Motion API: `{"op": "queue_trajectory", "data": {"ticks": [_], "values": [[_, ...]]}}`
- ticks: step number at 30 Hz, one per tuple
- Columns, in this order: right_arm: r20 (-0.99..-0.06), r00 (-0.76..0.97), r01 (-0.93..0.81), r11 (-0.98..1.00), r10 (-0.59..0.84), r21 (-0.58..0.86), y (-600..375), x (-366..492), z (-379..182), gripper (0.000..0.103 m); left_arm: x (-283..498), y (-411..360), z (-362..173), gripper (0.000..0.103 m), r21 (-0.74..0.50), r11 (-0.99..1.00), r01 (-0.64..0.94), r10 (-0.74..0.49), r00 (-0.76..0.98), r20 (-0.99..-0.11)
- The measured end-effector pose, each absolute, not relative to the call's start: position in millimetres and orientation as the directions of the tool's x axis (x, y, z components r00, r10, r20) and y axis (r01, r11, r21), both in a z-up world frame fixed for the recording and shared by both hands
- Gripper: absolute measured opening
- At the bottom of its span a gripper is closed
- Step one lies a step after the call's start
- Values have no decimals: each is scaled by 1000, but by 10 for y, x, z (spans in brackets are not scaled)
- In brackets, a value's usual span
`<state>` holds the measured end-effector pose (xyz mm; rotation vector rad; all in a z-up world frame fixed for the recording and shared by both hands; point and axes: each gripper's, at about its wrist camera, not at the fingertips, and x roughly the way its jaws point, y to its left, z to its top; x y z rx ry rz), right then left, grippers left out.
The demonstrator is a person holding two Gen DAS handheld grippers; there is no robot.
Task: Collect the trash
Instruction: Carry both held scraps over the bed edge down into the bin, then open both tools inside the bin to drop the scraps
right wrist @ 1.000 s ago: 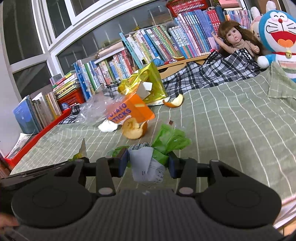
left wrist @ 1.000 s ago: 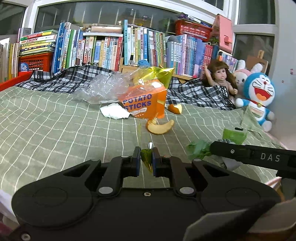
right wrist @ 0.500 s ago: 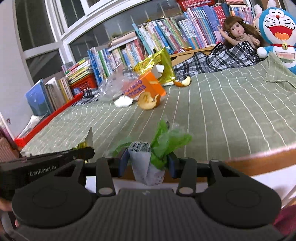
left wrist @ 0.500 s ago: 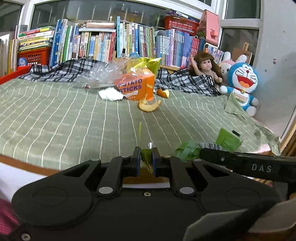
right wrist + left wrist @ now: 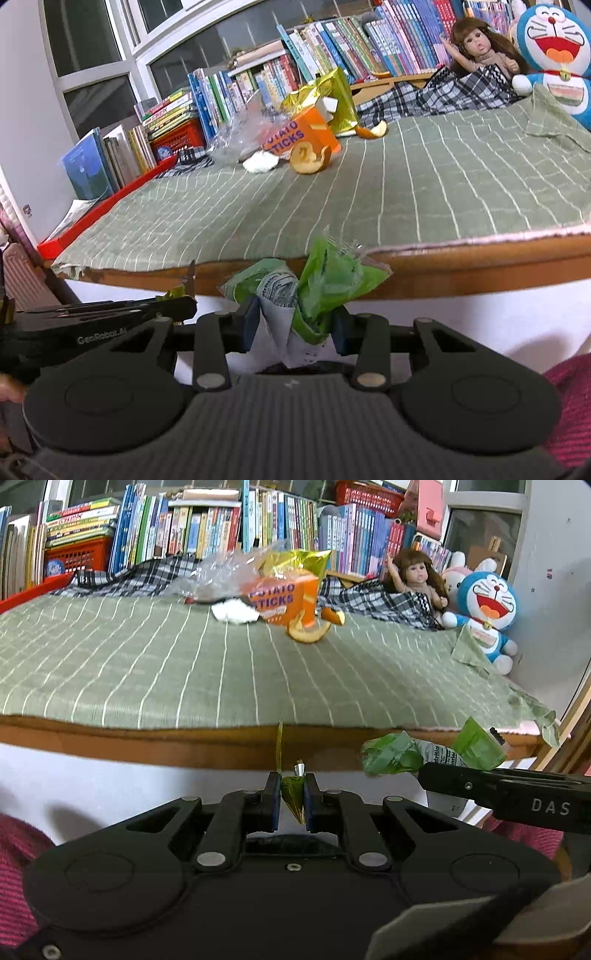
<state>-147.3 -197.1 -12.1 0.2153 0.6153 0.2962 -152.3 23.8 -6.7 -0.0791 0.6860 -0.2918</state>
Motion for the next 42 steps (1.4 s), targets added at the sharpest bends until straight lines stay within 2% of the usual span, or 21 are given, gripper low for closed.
{"op": "queue_trajectory", "data": {"ticks": [13,22,30,42], "values": [[-703,650,-147,956,287,254,-1913,-1292,-878,44,-1355,180,-712,11,-147,973,180,-229,623,-748],[-783,561,-118,963,267,244,-1887,-1151,-1299,45,-1160,100,-1127,12,-124,981,148,-186,542,-820],[-803,530,-107,961,273,256,-1849,-1061,-1414,45,-1032,27,-1343,13,-105,985,134,-159,499,-852],[-805,526,-94,960,272,263,-1848,-1034,-1433,47,-1034,17,-1342,18,-107,985,137,-161,498,-852]]}}
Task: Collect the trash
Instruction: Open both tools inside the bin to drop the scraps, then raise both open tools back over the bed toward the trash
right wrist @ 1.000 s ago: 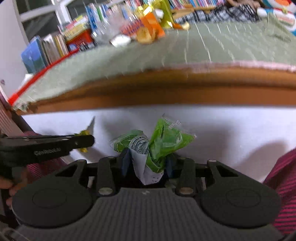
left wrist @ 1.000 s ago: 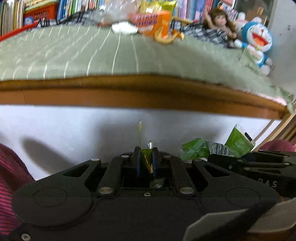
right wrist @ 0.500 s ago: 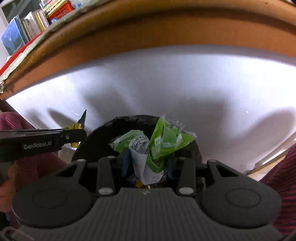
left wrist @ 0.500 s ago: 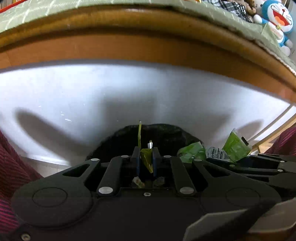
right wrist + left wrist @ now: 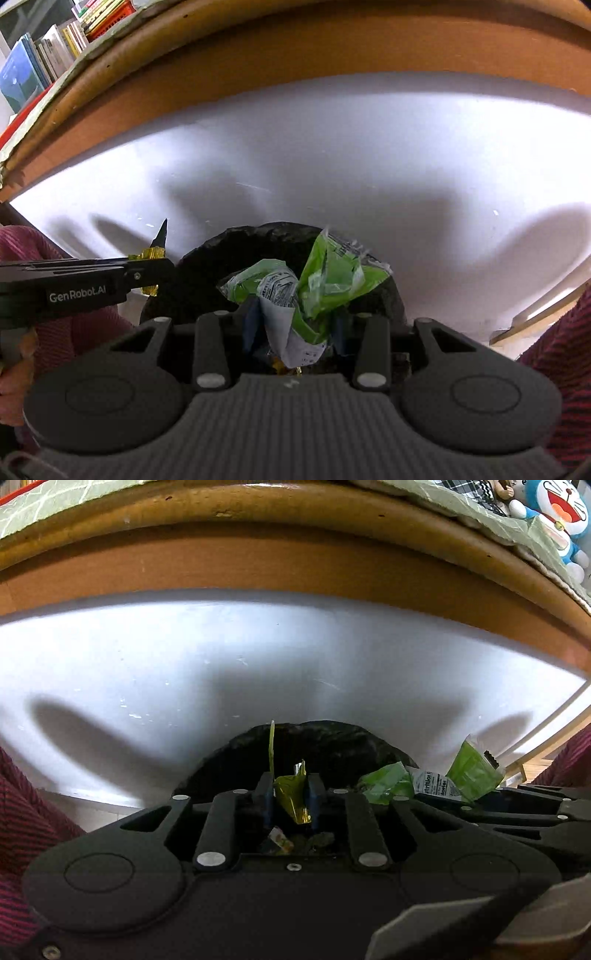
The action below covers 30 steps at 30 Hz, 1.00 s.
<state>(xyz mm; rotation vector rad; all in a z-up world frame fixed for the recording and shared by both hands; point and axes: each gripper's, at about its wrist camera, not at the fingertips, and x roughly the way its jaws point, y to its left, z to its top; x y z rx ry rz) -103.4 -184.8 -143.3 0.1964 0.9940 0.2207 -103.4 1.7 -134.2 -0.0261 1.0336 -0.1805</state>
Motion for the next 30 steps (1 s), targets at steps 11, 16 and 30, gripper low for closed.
{"op": "queue_trajectory", "data": {"ticks": [11,16,30], "values": [[-802,534,-90,961,268,262,-1859,-1060,-1428,62,-1052,34,-1271,52,-98,986,135,-154,518,-841],[-797,541,-90,961,267,261,-1858,-1077,-1409,63,-1057,62,-1226,58,-101,987,125,-152,528,-835],[-682,651,-223,942,334,249,-1939,-1252,-556,64,-1287,165,-305,84,-129,969,211,-243,706,-666]]}}
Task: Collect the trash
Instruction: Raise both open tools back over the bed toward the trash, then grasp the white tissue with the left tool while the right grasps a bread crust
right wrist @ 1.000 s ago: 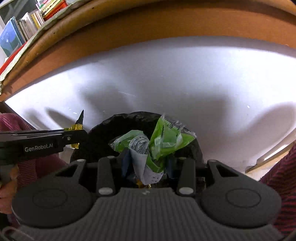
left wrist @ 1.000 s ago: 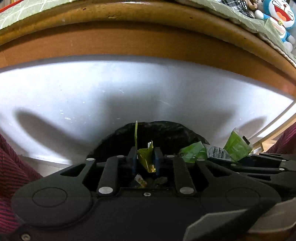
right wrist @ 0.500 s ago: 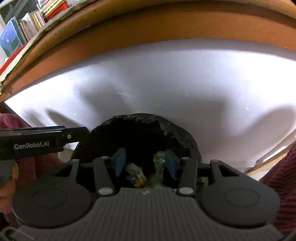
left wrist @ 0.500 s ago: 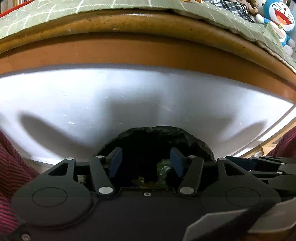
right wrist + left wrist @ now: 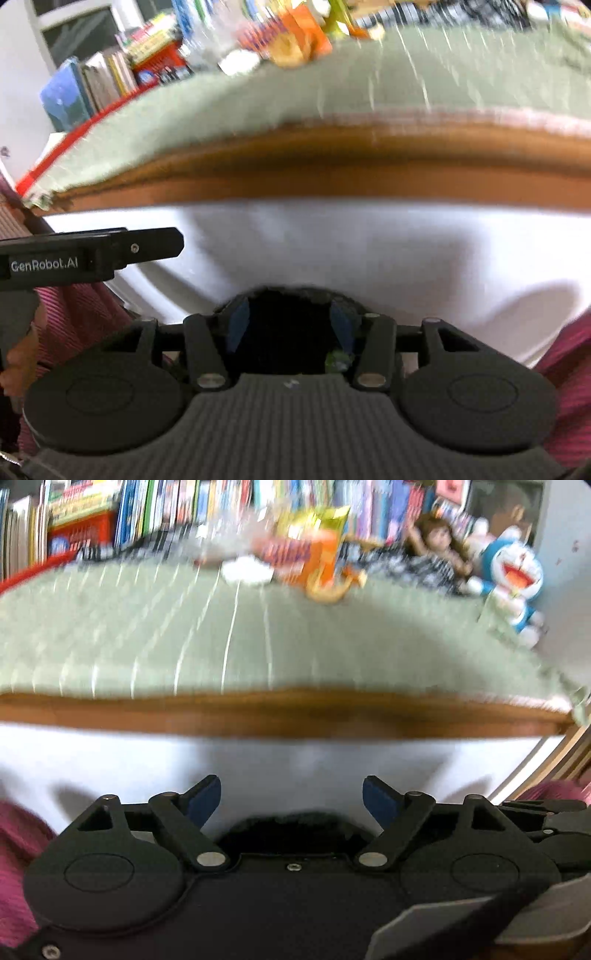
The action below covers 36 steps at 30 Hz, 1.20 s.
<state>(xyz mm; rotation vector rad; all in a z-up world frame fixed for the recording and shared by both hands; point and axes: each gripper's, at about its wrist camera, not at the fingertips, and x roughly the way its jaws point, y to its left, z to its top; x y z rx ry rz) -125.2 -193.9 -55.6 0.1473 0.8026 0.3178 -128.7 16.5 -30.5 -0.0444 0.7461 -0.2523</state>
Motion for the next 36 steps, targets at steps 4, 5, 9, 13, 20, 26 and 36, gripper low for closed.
{"op": "queue_trajectory", "data": {"ticks": [4,5,9,13,20,26,36], "values": [[-626,694,-286,934,355,213,-1953,-1270,-205,64,-1293,146,49,88,-134,959,249,-279,753,-595],[-611,709,-293,935,353,200,-1959,-1263,-133,64,-1269,137,122,88,-132,957,257,-285,763,-580],[-557,765,-277,946,322,167,-2003,-1132,81,65,-1081,96,318,89,-105,960,259,-274,796,-540],[-510,813,-221,959,281,176,-2090,-920,189,68,-781,140,441,89,-125,964,233,-264,823,-503],[-469,859,-170,978,206,119,-1976,-430,218,88,89,287,444,89,-166,974,151,-218,812,-541],[-489,861,-170,985,143,-11,-1644,56,133,95,882,401,259,89,-216,976,33,-160,779,-607],[-568,807,-191,982,161,6,-1507,673,-29,96,1608,182,75,90,-105,994,31,-89,791,-606]]}}
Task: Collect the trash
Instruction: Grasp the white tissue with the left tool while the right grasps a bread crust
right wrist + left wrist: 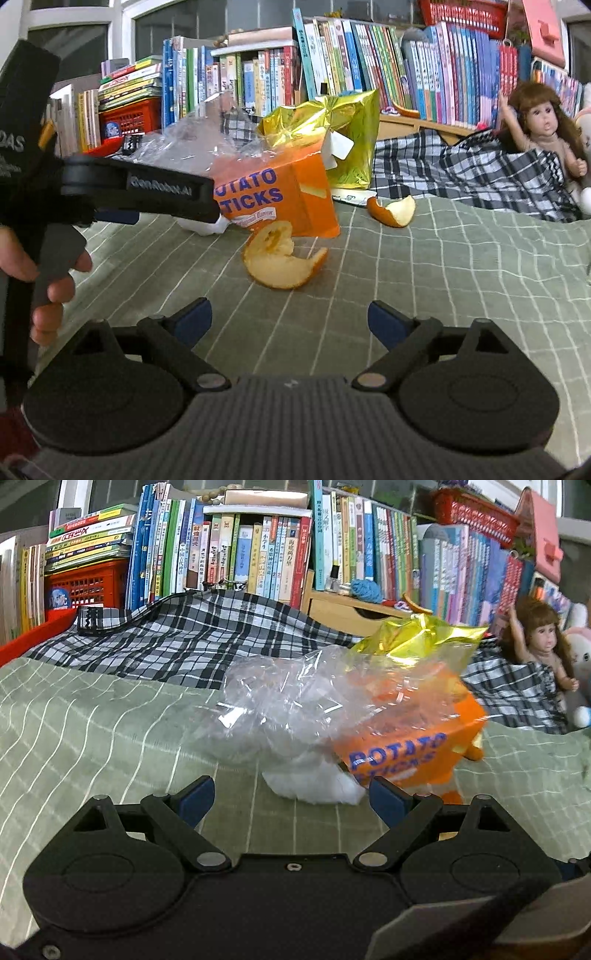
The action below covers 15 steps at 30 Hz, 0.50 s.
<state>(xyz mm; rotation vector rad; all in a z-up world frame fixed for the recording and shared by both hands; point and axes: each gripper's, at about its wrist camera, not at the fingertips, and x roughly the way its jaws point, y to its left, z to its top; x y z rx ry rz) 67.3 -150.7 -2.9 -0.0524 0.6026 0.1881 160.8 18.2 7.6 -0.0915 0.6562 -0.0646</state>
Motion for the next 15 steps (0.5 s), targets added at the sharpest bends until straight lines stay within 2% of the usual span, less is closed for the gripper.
{"op": "queue_trajectory", "data": {"ticks": [5,9,11,12,13,14,15], "values": [[-591,784,-210,977,191,38,-1512,901,-25,96,1758,108,-2,89,-118,991,60,-119,794,-596],[-610,764,-229,972,210,48,-1491,1023,-30,89,1833,87,-77,79,-174,982,68,-163,774,-612],[-610,764,-236,971,211,41,-1476,1053,-28,84,1825,62,-79,69,-167,983,75,-162,780,-604],[-611,763,-237,971,210,38,-1470,1063,-28,82,1830,45,-79,55,-164,983,83,-167,775,-610],[-611,763,-238,971,211,38,-1467,1067,-29,76,1820,41,-77,43,-162,983,88,-171,768,-617],[-609,766,-236,971,209,37,-1471,1065,-27,66,1811,38,-73,41,-160,983,88,-169,767,-619],[-606,767,-236,971,212,40,-1475,1062,-24,62,1795,40,-65,36,-159,983,87,-168,768,-618]]}}
